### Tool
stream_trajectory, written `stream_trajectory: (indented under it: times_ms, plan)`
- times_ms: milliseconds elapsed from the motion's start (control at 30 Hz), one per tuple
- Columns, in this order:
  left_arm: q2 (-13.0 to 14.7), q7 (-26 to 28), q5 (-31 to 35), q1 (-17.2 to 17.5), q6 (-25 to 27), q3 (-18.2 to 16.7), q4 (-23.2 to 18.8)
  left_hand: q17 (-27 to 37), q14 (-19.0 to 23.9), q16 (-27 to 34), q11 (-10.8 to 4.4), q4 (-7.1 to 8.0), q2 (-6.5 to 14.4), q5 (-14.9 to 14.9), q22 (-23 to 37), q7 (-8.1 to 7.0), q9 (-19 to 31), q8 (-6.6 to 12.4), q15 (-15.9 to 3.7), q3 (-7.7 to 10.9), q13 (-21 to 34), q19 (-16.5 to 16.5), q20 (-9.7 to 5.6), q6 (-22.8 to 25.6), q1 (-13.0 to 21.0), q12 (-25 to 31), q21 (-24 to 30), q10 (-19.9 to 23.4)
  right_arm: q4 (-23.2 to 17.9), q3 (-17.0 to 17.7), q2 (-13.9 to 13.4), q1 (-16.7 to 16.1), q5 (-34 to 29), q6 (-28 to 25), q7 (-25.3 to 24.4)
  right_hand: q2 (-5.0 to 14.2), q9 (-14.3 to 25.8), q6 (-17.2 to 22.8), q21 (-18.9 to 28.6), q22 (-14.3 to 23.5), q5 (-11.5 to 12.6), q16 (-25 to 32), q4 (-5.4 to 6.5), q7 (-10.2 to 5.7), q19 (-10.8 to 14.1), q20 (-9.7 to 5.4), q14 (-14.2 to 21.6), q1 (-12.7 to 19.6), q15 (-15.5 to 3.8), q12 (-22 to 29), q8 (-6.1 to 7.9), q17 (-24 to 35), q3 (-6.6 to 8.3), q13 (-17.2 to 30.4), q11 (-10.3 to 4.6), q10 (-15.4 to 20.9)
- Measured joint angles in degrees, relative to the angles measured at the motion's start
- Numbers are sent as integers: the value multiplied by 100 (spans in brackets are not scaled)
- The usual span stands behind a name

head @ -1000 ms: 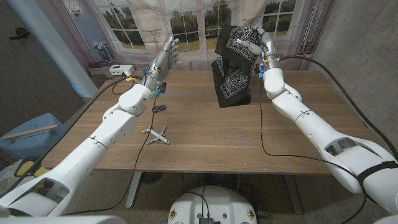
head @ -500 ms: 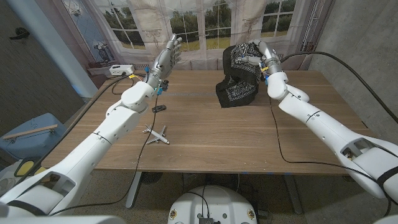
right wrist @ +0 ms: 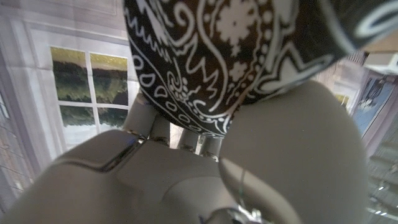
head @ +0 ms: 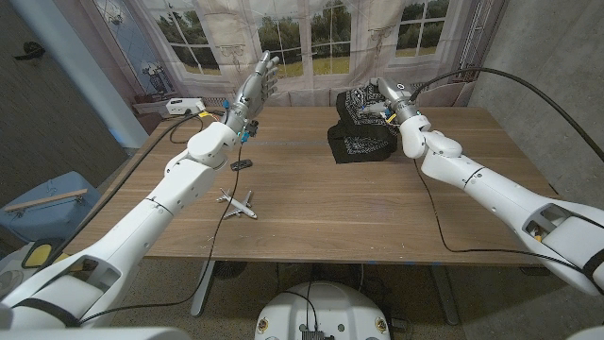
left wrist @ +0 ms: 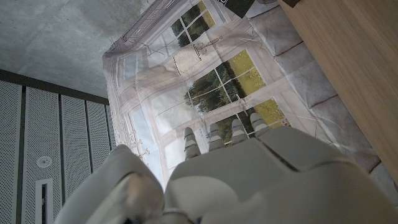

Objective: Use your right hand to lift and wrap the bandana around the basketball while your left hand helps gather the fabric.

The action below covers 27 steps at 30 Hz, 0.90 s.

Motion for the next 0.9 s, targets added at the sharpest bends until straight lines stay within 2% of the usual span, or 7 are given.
stream_trajectory:
  times_ms: [133, 167, 233, 400, 633, 767, 900]
  plan:
    - [0, -13, -8, 0, -4, 0, 0, 0, 0, 0, 0, 16, 0, 0, 0, 0, -13, 0, 0, -16, 0, 0, 0, 0, 0, 0, 0, 0, 53, -200, -22, 89, 0, 0, 0, -31, -5, 46, 43, -6, 0, -35, 0, 8, 0, 0, 0, 31, 0, -10, 22, 44, 0, 22, -1, 1]
    - [-25, -18, -11, -31, -8, 14, 35, 0, 0, 0, 0, 16, 0, 0, 0, 0, -13, 0, 0, -16, 0, 0, 0, 0, 0, 0, 0, 0, 83, -282, -23, 131, -506, -90, 21, -31, -5, 46, 43, -12, 0, -39, -1, 8, 0, 0, 0, 31, 0, -11, 22, 46, -1, 24, -1, 1]
    - [-36, -24, -13, -43, -12, 23, 51, 0, -11, 0, 0, 16, 0, 0, 0, 0, -14, 0, -11, -16, 0, 0, 0, 0, 0, 0, -22, 0, 136, -407, -24, 193, -813, -124, 47, -31, -5, 47, 43, -13, 0, -40, 1, 9, 0, 0, 0, 31, 0, -11, 22, 46, 1, 25, -1, 1]
    - [-46, -28, -19, -49, -23, 28, 64, 0, -11, 0, 11, 16, 0, 0, 0, 0, 0, 0, -11, -64, 1, 0, 0, 0, 0, 22, -22, -11, 271, -662, 0, 322, -1115, -152, 79, -31, -5, 110, 90, -21, -1, -49, 13, 5, 0, 0, 93, 31, -89, -26, 22, 89, 13, 25, -83, 42]
    - [-62, -31, -27, -62, -27, 36, 83, 0, -11, 0, 30, 16, 30, 0, 0, 0, -5, 0, -11, -64, 1, 0, 0, 0, -30, 22, -22, -31, 432, -1017, 47, 472, -1807, -205, 134, -92, -35, 199, 91, -64, -27, -66, 13, -27, -2, 2, 93, 92, -90, -7, 45, 186, 13, -3, -155, -10]
    - [-73, -45, -41, -69, -32, 41, 103, 0, -19, 0, 30, 39, 30, 0, 0, -11, 2, 0, -19, -87, 1, 0, 0, 10, -30, 22, -22, -31, 485, -1224, 52, 539, -2316, -250, 141, -134, -24, 280, 133, -48, -27, -106, 13, -108, -271, 271, 92, 134, -90, -83, 163, 247, 13, -51, -277, 113]
    - [-88, -82, -75, -84, -51, 44, 130, 0, -31, 0, 30, 39, 30, 0, 0, -11, 4, 0, -31, -87, 1, 0, 0, 10, -30, 22, -41, -31, 506, -1377, 52, 594, -2638, -249, 142, -153, 38, 301, 136, -27, -27, -113, 12, -128, -326, 326, 90, 153, -92, -88, 195, 283, 13, -58, -287, 123]
